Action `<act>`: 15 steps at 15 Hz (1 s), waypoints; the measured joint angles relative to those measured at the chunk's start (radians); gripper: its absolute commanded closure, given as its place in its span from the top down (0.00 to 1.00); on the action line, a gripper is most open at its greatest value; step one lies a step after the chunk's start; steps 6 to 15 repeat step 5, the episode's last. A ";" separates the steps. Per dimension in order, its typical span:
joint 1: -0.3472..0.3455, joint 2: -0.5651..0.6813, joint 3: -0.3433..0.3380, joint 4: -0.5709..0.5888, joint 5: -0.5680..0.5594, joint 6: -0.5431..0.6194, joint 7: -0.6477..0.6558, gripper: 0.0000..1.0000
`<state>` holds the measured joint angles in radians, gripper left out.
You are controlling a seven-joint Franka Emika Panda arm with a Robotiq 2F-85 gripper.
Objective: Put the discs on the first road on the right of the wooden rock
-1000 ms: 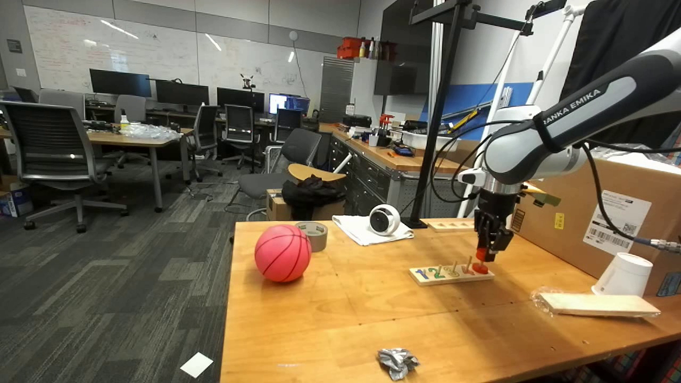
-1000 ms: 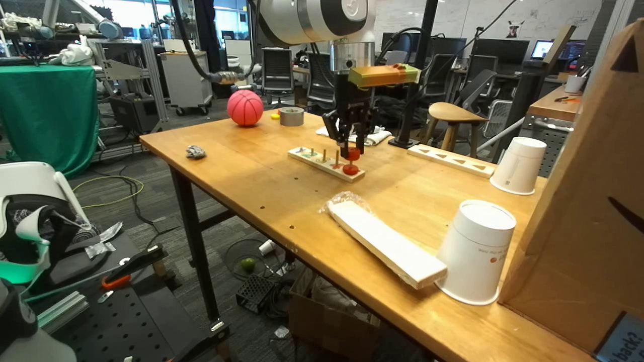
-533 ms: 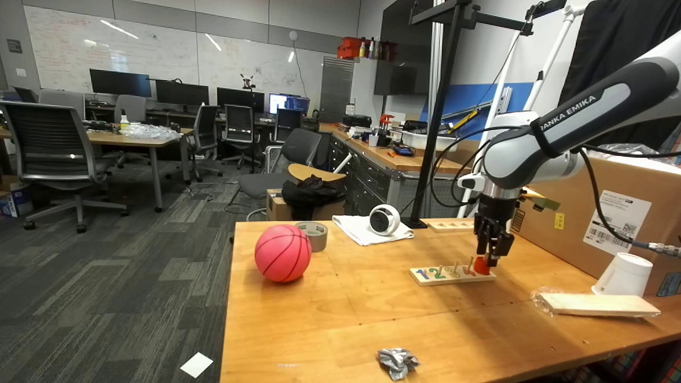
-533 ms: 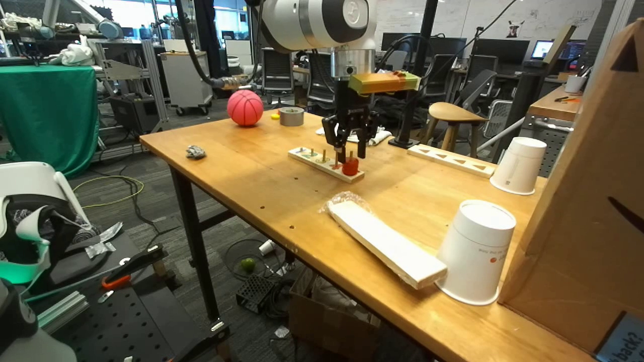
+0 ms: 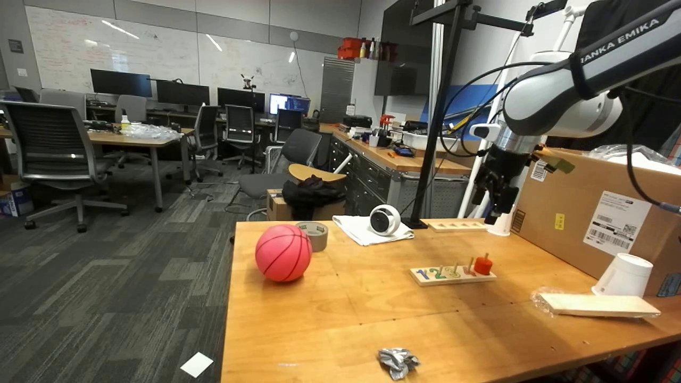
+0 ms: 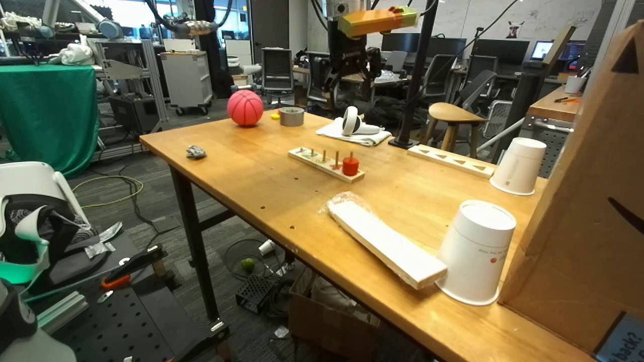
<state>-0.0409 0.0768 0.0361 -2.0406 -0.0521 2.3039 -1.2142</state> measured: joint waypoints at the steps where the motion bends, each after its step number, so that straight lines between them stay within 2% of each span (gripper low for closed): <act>1: 0.000 0.007 0.000 -0.002 -0.001 0.001 0.000 1.00; 5: 0.000 0.051 -0.005 0.000 -0.002 0.010 0.000 1.00; 15: 0.000 0.051 -0.005 0.000 -0.002 0.010 0.000 1.00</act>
